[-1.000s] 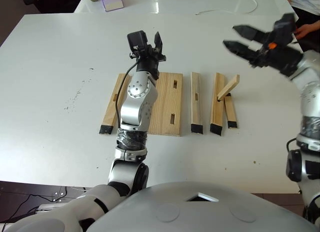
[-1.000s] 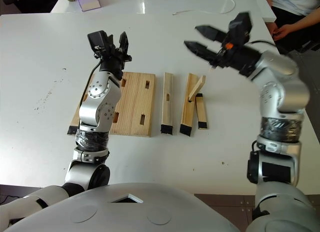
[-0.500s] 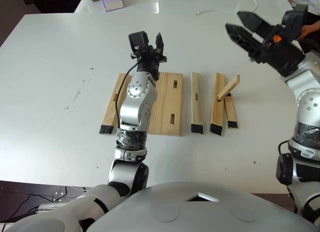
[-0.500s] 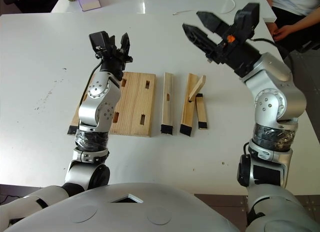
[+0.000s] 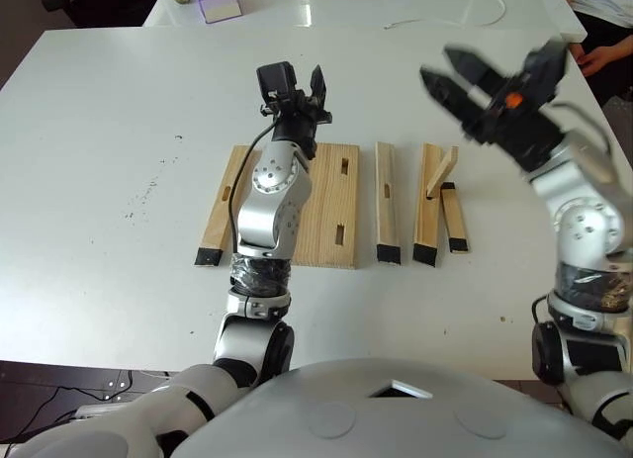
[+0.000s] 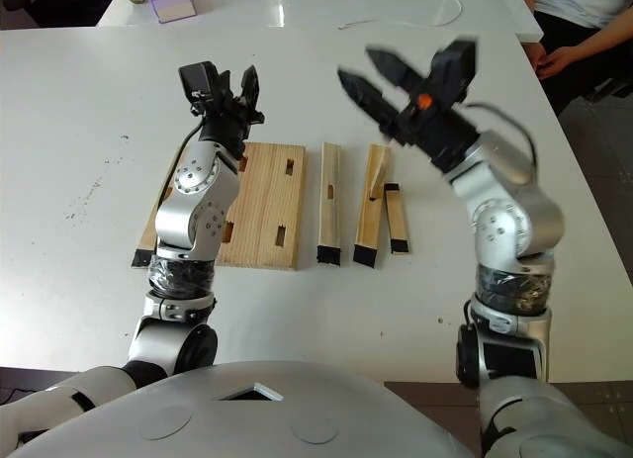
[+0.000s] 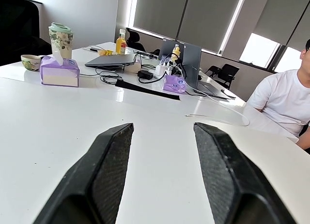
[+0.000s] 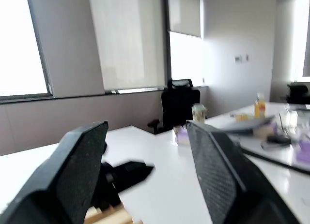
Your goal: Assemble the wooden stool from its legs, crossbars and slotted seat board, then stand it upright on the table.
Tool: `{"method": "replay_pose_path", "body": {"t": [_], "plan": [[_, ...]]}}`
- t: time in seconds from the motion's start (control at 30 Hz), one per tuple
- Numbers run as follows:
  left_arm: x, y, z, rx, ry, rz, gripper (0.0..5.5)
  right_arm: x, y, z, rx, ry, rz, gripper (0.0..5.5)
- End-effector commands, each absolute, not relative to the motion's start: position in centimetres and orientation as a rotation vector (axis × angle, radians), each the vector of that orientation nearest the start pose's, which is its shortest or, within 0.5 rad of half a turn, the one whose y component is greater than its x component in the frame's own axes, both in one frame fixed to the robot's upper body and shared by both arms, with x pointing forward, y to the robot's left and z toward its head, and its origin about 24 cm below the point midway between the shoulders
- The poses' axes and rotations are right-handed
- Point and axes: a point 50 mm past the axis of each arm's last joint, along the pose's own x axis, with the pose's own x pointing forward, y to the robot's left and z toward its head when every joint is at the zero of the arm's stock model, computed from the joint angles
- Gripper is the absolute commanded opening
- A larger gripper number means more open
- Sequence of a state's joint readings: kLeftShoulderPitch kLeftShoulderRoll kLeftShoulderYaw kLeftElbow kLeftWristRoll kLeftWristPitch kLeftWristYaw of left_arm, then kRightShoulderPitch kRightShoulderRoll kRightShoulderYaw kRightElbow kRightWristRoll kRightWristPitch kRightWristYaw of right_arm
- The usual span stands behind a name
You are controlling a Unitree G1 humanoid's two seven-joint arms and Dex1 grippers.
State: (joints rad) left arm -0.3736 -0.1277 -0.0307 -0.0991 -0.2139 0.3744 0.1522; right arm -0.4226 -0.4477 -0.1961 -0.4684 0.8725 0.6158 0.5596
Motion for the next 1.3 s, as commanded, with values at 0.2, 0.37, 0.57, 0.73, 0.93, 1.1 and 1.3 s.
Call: {"method": "replay_pose_path", "body": {"t": [0.2, 0.37, 0.57, 0.73, 0.93, 1.1, 1.3], "plan": [[27.1, 9.1, 13.7, -0.427, -0.052, 0.106, 2.3, 18.8, -15.6, 9.7, -0.175, 0.522, 1.046, 2.97], [25.8, 11.2, 14.8, -0.504, -0.114, 0.27, 2.3, 18.8, -17.8, 9.2, -0.187, 0.625, 0.853, 2.97], [25.9, 12.2, 15.2, -0.526, -0.132, 0.33, 2.3, 18.5, -19.4, 8.1, -0.13, 0.72, 0.519, 2.97], [26.3, 12.2, 15.2, -0.529, -0.118, 0.304, 2.3, 18.9, -18.5, 7.7, -0.016, 0.737, 0.368, 2.97], [26.6, 12.0, 15.1, -0.518, -0.1, 0.266, 2.3, 19.0, -17.4, 8.4, 0.051, 0.682, 0.34, 3.88], [26.6, 11.7, 14.7, -0.52, -0.079, 0.267, 2.3, 19.0, -16.7, 7.9, 0.028, 0.708, 0.36, 3.88], [26.9, 11.2, 14.1, -0.508, -0.053, 0.236, 2.3, 18.7, -16.1, 5.9, 0.002, 0.743, 0.354, 3.88]]}}
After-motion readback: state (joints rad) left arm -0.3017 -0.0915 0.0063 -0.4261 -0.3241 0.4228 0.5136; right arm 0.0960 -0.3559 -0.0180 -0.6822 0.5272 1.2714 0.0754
